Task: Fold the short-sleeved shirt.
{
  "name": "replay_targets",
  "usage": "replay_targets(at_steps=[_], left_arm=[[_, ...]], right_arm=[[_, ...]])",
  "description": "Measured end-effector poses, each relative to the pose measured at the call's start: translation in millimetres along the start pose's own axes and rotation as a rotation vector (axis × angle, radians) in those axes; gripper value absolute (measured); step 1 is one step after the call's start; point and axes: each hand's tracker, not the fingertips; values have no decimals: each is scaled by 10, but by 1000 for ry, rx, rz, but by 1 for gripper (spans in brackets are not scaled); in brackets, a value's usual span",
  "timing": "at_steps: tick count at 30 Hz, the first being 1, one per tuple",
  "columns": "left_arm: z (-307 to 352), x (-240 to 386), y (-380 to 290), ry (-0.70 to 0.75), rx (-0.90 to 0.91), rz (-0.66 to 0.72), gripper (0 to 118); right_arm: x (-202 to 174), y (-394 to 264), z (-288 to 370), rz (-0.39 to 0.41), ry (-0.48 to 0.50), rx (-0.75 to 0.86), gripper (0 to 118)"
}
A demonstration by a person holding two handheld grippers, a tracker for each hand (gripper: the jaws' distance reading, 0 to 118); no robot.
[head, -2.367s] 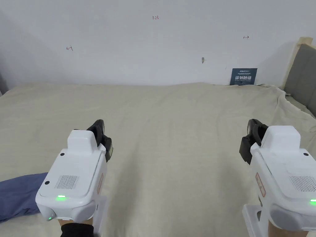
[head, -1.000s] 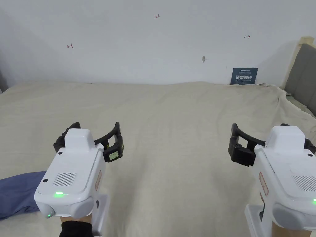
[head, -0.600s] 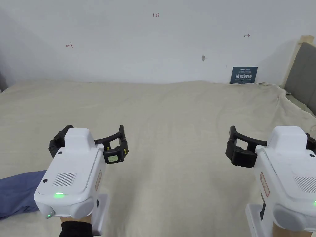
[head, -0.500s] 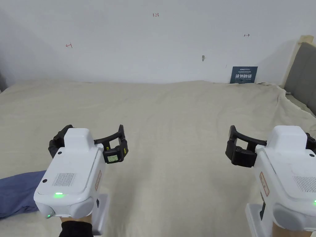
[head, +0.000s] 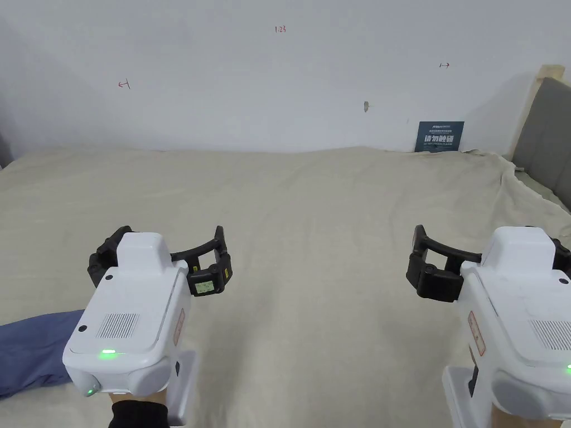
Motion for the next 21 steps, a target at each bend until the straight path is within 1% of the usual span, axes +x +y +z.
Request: replay_targets(at_steps=[21], left_arm=[[13,-13,-4,13,11,-2,118]], right_arm=[[-18,18,32,3,-1,16,118]])
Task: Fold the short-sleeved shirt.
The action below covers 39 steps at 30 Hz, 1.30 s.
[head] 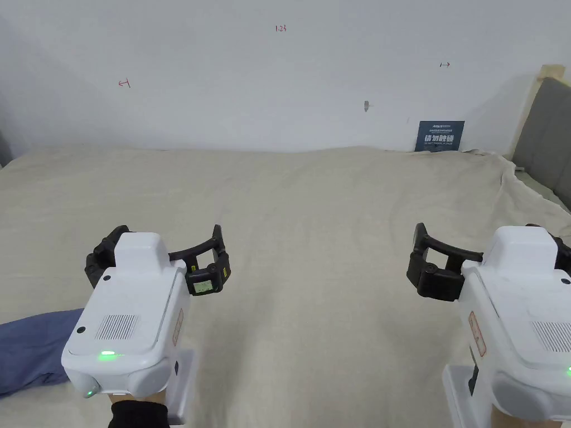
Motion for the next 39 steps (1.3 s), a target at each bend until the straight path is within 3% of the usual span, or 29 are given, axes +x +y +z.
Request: replay_targets(at_steps=[39], left_arm=[[20,10,22,-4,10,5,118]], right_arm=[[52,5,-18,-4,-16,-13,118]])
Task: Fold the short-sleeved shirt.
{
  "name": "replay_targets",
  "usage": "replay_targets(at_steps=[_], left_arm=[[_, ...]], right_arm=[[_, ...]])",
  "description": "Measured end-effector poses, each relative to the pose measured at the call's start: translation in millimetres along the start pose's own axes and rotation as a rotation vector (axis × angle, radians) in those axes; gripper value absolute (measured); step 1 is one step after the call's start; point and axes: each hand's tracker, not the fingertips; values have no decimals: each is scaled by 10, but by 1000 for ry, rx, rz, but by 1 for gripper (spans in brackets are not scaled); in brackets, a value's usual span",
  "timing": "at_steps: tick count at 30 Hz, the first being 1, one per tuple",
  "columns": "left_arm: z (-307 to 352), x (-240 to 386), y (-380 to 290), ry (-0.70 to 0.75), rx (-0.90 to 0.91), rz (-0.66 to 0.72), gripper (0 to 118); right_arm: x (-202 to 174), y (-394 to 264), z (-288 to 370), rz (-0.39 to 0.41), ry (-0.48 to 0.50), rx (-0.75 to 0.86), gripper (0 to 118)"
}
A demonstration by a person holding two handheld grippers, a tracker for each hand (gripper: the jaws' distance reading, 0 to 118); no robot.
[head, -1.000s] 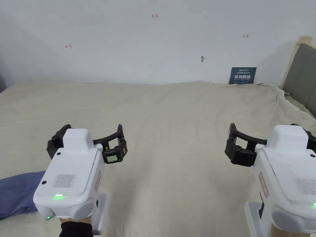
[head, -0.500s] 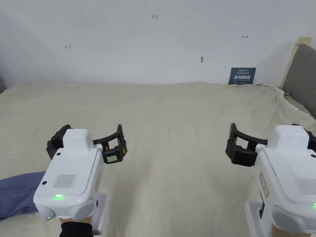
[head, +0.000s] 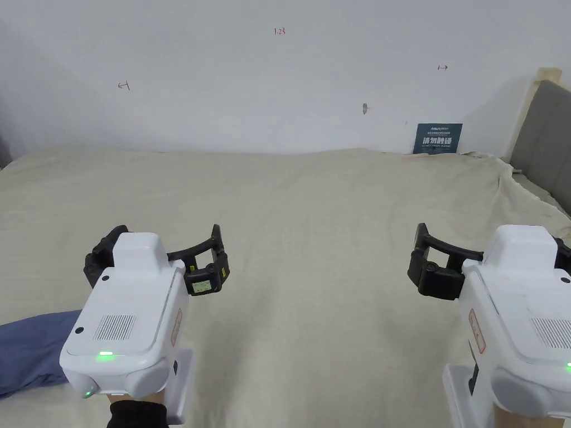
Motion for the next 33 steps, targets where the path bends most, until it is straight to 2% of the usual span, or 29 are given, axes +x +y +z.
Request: replay_targets(at_steps=[2,3,5,8,10,14,18,23,27,33], left_arm=[[4,0,-2,-1,-1,-2,118],[7,0,-3,-2,-1,-3,118],[10,-6,-1,-5,-2,-3,118],[19,-20,6,-7,-3,5,118],[22,-26,8,-5,-4,10,118],[21,-41,10,-5,-3,12,118],[15,-55,17,-3,0,13,118],[7,-62,15,2,5,11,118],[0,-66,16,4,6,14,118],[-3,-66,12,2,7,14,118]], right_arm=[[-17,9,-28,-13,-24,-23,118],[-35,24,-57,-27,-68,-67,118],[-56,47,-99,-84,-128,-150,118],[33,62,-228,-215,-120,-343,117],[61,85,-295,-238,-117,-484,117],[96,37,-383,-286,-134,-615,117],[-44,107,-306,-266,-138,-660,116],[-85,93,-276,-192,-117,-585,116],[-18,57,-327,-207,-97,-565,116],[-2,34,-352,-181,-100,-538,116]])
